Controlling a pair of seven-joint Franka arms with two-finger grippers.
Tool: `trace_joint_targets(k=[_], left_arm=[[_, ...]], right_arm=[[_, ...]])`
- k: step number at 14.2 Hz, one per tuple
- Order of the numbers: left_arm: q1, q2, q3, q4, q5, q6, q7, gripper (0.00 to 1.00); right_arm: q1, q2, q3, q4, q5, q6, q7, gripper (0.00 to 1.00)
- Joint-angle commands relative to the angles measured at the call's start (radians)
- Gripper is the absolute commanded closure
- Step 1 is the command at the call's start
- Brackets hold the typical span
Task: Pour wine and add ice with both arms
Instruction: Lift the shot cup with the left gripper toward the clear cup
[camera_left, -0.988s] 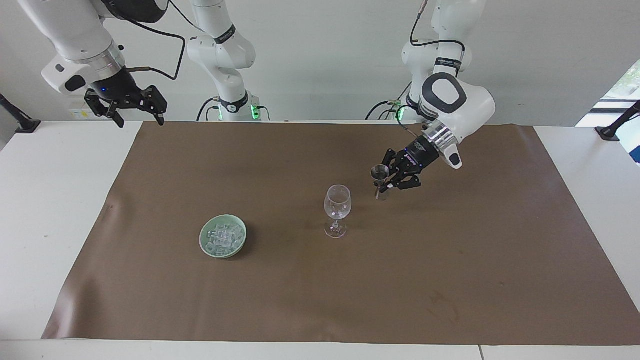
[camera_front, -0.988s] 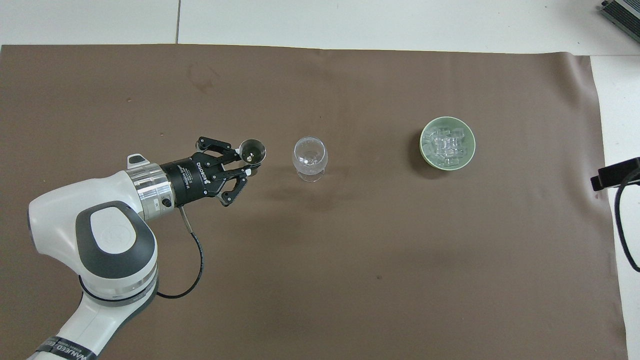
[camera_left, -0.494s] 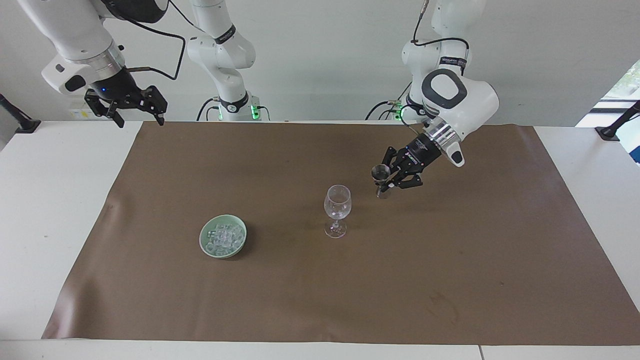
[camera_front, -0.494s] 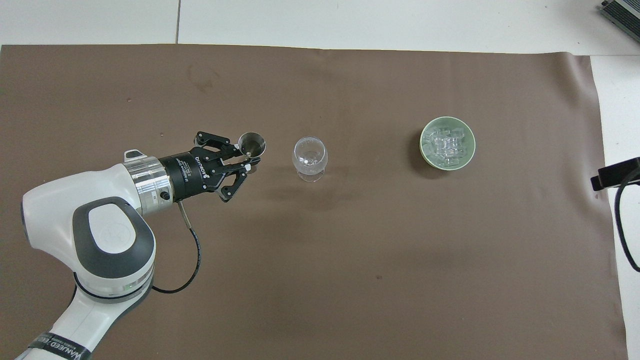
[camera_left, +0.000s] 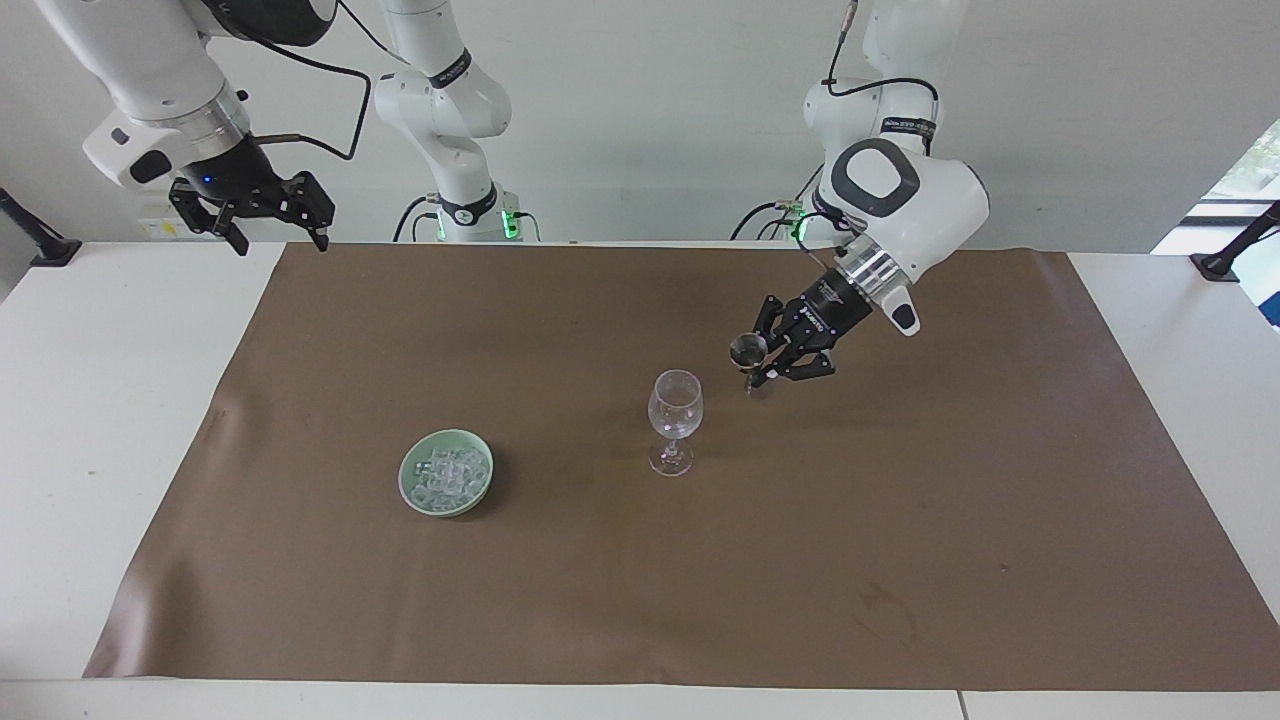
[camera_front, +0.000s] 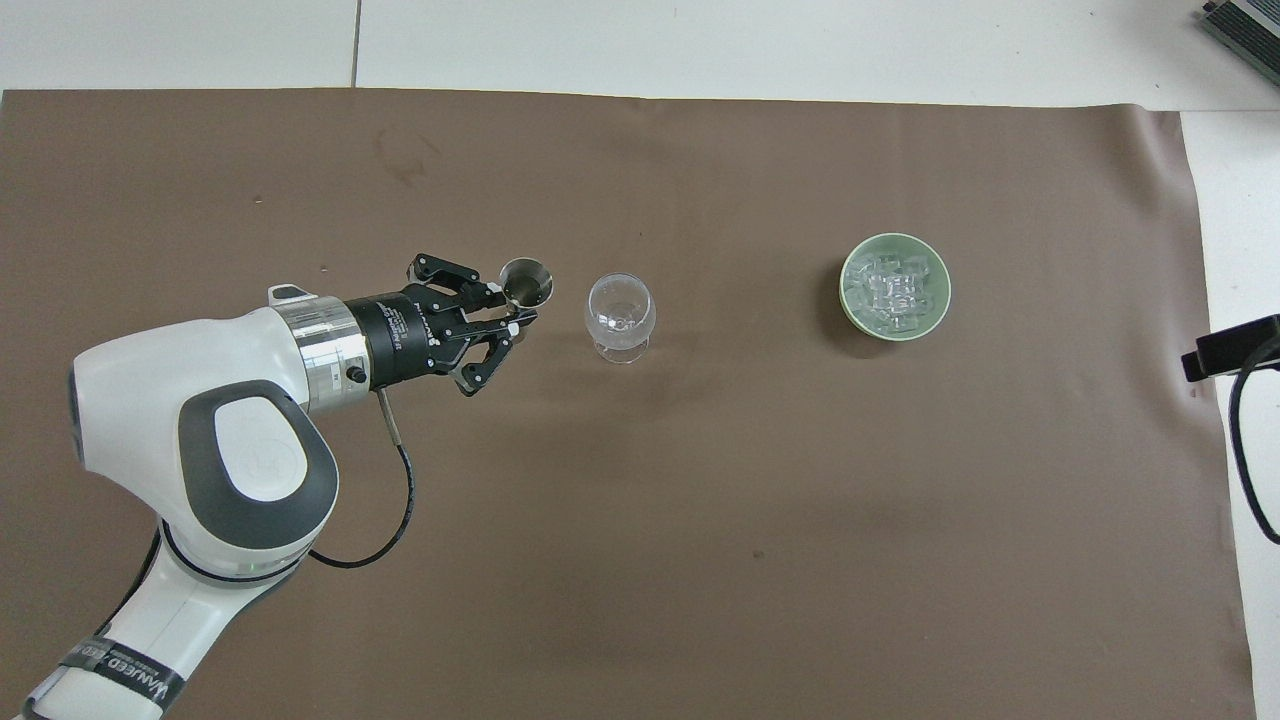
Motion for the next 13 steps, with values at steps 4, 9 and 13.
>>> trace_joint_targets(k=[4, 9, 13], left_arm=[[-0.021, 0.046, 0.012, 0.047, 0.046, 0.026, -0.043, 1.00], [-0.047, 0.076, 0.010, 0.093, 0.170, 0.026, -0.114, 1.00], [-0.053, 0.079, 0.010, 0.093, 0.209, 0.026, -0.119, 1.00]], right_arm=[[-0.002, -0.015, 0.001, -0.018, 0.014, 0.005, -0.003, 0.00], [-0.002, -0.015, 0.001, -0.018, 0.014, 0.005, -0.003, 0.00], [-0.002, -0.015, 0.001, -0.018, 0.014, 0.004, -0.003, 0.00]])
